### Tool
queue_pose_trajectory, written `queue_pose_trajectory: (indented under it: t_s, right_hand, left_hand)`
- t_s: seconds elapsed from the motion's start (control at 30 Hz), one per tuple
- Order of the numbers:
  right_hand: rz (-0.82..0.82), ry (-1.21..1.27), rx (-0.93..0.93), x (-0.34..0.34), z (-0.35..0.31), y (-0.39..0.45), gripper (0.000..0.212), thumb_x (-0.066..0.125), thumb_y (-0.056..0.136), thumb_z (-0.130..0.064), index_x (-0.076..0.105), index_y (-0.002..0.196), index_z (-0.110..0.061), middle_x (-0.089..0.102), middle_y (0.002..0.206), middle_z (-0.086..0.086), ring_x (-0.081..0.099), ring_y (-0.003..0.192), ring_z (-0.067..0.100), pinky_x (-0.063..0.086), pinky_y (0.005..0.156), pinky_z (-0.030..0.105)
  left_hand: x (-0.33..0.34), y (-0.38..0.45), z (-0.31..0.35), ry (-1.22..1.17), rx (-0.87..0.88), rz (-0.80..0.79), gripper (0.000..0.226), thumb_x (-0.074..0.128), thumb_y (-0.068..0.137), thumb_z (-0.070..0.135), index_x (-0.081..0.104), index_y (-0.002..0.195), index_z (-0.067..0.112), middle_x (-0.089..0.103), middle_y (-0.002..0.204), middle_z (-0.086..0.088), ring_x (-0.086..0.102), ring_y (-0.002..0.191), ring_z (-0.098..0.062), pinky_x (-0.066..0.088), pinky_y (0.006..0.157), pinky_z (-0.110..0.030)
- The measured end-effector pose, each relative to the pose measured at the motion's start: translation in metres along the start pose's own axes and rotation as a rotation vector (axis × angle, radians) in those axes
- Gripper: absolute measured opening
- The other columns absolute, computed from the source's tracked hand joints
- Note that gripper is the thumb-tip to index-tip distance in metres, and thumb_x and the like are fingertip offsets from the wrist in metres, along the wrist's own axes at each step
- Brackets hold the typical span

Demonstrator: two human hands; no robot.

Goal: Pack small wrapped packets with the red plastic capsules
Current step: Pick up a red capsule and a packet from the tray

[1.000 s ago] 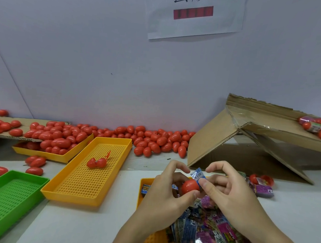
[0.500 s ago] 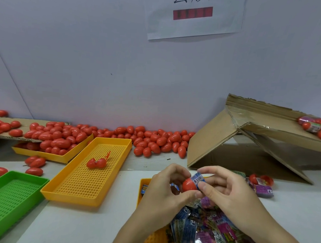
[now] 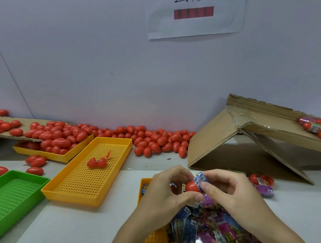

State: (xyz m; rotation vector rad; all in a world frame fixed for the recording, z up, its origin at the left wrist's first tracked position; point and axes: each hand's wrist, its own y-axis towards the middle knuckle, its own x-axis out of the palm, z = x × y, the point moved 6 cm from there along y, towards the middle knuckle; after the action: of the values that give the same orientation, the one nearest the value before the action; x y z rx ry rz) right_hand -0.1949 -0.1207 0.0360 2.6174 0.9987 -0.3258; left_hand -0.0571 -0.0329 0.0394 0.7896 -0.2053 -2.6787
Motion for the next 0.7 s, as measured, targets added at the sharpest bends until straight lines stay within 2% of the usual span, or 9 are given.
queue_pose_trajectory:
  t_s: [0.07,0.13,0.23,0.43,0.7]
  right_hand:
    - [-0.003,0.0,0.0,-0.0003,0.0003,0.0,0.036,0.066,0.075,-0.045,0.073,0.108,-0.031,0.075,0.099,-0.016,0.07,0.096,0.004,0.06,0.084,0.03]
    - [-0.001,0.004,0.003,-0.0003,0.0007,0.0001,0.034,0.067,0.075,-0.044,0.073,0.106,-0.032,0.075,0.099,-0.017,0.07,0.096,0.003,0.06,0.083,0.029]
    - [0.013,0.005,0.005,-0.0003,0.0007,0.0,0.032,0.067,0.072,-0.046,0.072,0.101,-0.036,0.074,0.098,-0.02,0.07,0.096,0.002,0.06,0.082,0.026]
    - [0.014,-0.02,0.01,-0.0004,0.0018,-0.0011,0.034,0.067,0.071,-0.046,0.072,0.103,-0.035,0.074,0.099,-0.02,0.07,0.095,0.002,0.059,0.082,0.027]
    - [0.014,-0.089,-0.002,0.0008,0.0034,-0.0008,0.024,0.069,0.074,-0.044,0.07,0.098,-0.041,0.073,0.097,-0.021,0.067,0.095,-0.004,0.054,0.077,0.014]
  left_hand:
    - [-0.0014,0.0002,-0.0003,0.009,-0.001,0.01,0.03,0.081,0.077,0.04,0.068,0.102,0.029,0.07,0.095,0.012,0.065,0.091,-0.008,0.058,0.08,-0.034]
    - [-0.0025,0.0001,-0.0004,0.005,-0.005,0.02,0.034,0.082,0.075,0.04,0.064,0.103,0.033,0.071,0.095,0.011,0.063,0.08,-0.004,0.056,0.073,-0.025]
    - [-0.003,-0.0005,-0.0002,-0.012,-0.016,0.023,0.043,0.084,0.073,0.038,0.054,0.104,0.034,0.072,0.093,0.008,0.054,0.063,0.0,0.044,0.06,-0.014]
    - [-0.0027,-0.0007,0.0006,0.033,0.0,0.001,0.049,0.085,0.073,0.038,0.049,0.107,0.035,0.073,0.095,0.012,0.054,0.064,0.002,0.043,0.058,-0.012]
    - [-0.001,-0.0014,0.003,0.121,0.037,-0.005,0.05,0.084,0.074,0.041,0.045,0.106,0.043,0.071,0.103,0.013,0.056,0.072,0.008,0.044,0.062,-0.01]
